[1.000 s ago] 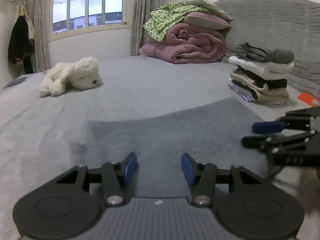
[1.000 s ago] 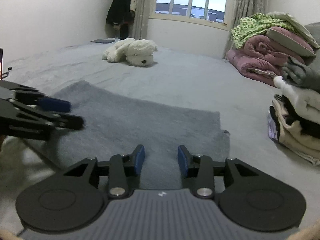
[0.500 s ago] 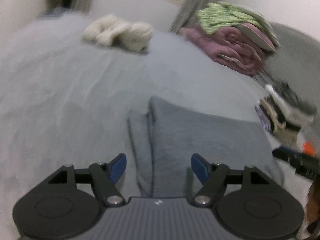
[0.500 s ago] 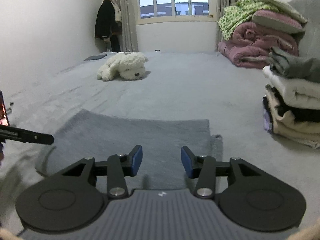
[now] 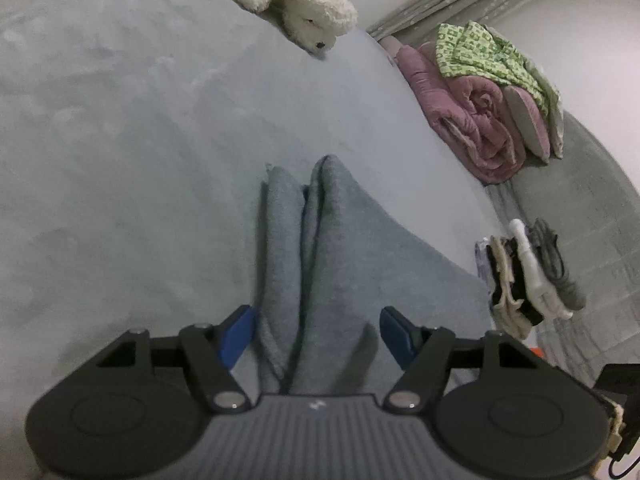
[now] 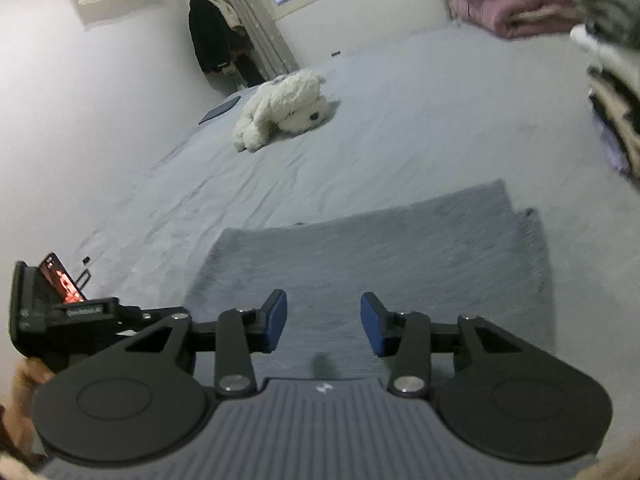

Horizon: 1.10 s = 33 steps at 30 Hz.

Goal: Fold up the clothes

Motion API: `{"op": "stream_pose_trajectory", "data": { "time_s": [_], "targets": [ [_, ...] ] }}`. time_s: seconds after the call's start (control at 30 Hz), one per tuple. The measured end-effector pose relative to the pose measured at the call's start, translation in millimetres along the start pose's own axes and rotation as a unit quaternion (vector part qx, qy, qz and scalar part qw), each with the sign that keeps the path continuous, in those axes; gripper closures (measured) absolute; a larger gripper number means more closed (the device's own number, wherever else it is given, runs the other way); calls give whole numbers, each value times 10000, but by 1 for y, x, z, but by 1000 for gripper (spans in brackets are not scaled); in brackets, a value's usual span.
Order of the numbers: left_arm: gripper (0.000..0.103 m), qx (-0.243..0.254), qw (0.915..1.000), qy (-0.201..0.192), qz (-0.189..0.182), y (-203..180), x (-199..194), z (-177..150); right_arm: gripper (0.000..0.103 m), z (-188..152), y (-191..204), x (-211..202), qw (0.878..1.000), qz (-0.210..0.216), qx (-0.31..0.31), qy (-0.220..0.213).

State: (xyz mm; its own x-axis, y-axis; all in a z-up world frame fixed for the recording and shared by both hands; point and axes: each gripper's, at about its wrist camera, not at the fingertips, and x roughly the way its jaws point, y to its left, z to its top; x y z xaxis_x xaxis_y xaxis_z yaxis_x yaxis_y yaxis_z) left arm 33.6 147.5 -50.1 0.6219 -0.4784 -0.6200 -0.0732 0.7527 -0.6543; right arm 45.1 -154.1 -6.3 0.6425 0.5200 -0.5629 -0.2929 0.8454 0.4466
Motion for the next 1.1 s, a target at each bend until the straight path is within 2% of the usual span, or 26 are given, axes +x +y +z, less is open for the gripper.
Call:
{"op": "stream_pose_trajectory", "data": {
  "time_s": [0.07, 0.13, 0.23, 0.4, 0.47, 0.53, 0.6, 0.7, 0.73, 0.8, 0.9, 1.1],
  "targets": [
    [48, -61, 10000, 16, -71, -1, 4, 0, 63, 1, 3, 5, 10000, 7, 27, 57],
    [68, -137, 9999, 50, -35, -1, 6, -1, 64, 1, 7, 9, 9999, 1, 51, 102],
    [79, -81, 10000, 4, 0, -7, 4, 0, 67, 1, 10, 14, 9999, -24, 108, 132],
    [81, 250, 9996, -157, 12, -27, -6, 2, 70, -1, 9, 23, 9994, -113, 225, 239],
    [82, 355, 9991, -237, -33, -37, -10, 3, 72, -3, 6, 33, 9983, -173, 304, 475],
    [82, 447, 9985, -308, -91, -46, -14, 4, 82, -5, 2, 44, 9960, -266, 423, 747],
    [82, 530, 9978, -372, -173, -57, -15, 5, 83, -4, -1, 47, 9950, -255, 525, 812],
    [82, 664, 9962, -452, -323, -74, -14, 5, 79, -1, -13, 39, 9926, -7, 902, 808],
    [82, 704, 9958, -457, -377, -79, -13, 5, 73, -1, -19, 35, 9904, 131, 1121, 795],
    [82, 784, 9948, -457, -473, -89, -9, 4, 68, 2, -32, 25, 9841, 429, 1559, 740],
    [82, 882, 9935, -444, -562, -101, -3, -1, 53, 4, -49, 6, 9773, 696, 1936, 500],
    [82, 989, 9918, -368, -714, -122, 15, -10, 49, 2, -78, -21, 9573, 1018, 2698, 196]
  ]
}}
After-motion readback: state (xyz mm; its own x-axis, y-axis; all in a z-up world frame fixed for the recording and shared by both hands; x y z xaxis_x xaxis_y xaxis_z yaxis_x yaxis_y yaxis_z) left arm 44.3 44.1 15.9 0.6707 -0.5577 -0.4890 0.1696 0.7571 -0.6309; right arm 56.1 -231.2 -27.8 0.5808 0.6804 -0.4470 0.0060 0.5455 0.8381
